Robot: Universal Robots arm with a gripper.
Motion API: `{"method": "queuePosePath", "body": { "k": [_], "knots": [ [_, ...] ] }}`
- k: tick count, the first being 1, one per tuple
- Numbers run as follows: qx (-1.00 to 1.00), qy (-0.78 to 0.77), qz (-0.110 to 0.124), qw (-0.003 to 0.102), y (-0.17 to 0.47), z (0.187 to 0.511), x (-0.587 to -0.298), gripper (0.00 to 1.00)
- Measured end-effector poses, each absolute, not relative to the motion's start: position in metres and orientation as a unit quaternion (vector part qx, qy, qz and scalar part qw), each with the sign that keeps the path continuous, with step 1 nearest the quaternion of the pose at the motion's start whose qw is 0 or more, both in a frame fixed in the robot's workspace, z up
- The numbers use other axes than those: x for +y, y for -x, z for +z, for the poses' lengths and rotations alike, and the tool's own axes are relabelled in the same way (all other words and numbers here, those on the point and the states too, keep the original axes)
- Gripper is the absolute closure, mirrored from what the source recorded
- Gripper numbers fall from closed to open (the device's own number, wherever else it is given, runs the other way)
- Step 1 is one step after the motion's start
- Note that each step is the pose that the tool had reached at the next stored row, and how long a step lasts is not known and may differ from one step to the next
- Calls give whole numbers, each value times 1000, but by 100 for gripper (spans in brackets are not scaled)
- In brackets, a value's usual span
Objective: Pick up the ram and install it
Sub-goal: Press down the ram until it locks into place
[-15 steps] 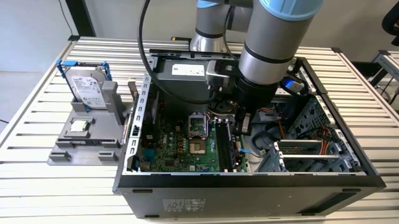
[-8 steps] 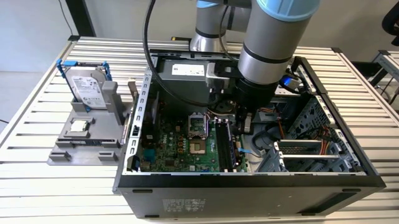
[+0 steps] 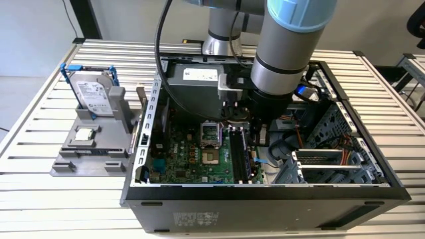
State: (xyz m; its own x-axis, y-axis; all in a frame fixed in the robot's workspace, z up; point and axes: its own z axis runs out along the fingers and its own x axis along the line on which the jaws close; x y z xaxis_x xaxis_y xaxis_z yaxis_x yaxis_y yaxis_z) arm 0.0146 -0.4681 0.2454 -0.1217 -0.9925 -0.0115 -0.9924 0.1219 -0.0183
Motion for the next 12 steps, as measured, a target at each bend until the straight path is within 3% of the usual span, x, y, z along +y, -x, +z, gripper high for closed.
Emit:
{"method": "queuePosePath", "body": {
  "k": [12],
  "knots": [
    [738, 675, -4, 15, -10, 232, -468, 100]
  ]
}}
